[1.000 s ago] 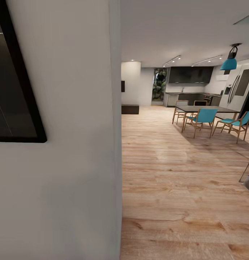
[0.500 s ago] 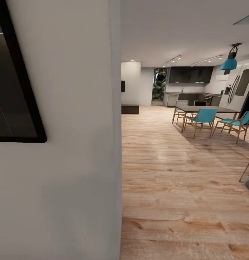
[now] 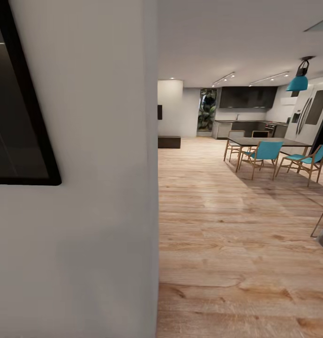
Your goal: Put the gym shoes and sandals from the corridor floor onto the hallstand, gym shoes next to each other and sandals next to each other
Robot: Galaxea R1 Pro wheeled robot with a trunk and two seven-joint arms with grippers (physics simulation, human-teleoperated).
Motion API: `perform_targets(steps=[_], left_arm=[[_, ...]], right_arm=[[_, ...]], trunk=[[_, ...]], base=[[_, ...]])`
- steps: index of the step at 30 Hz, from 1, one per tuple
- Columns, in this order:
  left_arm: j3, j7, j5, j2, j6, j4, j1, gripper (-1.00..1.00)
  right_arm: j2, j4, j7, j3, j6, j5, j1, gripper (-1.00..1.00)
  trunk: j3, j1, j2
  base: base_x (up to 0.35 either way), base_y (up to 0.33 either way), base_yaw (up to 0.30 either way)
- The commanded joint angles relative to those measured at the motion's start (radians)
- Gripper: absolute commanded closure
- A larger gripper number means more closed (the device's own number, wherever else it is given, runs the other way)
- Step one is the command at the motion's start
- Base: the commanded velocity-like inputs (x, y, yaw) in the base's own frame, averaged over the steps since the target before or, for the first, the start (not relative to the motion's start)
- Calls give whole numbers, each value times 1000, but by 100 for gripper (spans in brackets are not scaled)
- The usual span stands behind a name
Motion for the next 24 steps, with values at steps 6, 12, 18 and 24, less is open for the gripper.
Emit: perform_targets(steps=[6,12,18,24], left_arm=[[0,0,0,0,-10,-302,0,-100],[0,0,0,-1,-11,-296,0,-100],[0,0,1,-1,-11,-296,0,-100],[0,0,1,-2,-11,-296,0,-100]], right_arm=[[0,-22,-1,0,0,0,1,-100],[1,-24,-1,0,-1,0,1,-100],[1,-24,-1,0,0,0,1,-100],[1,-24,-1,0,-1,0,1,-100]], trunk=[[-1,0,0],[-1,0,0],[-1,0,0],[-1,0,0]], base=[[0,0,227],[0,0,283],[-8,0,291],[-175,0,292]])
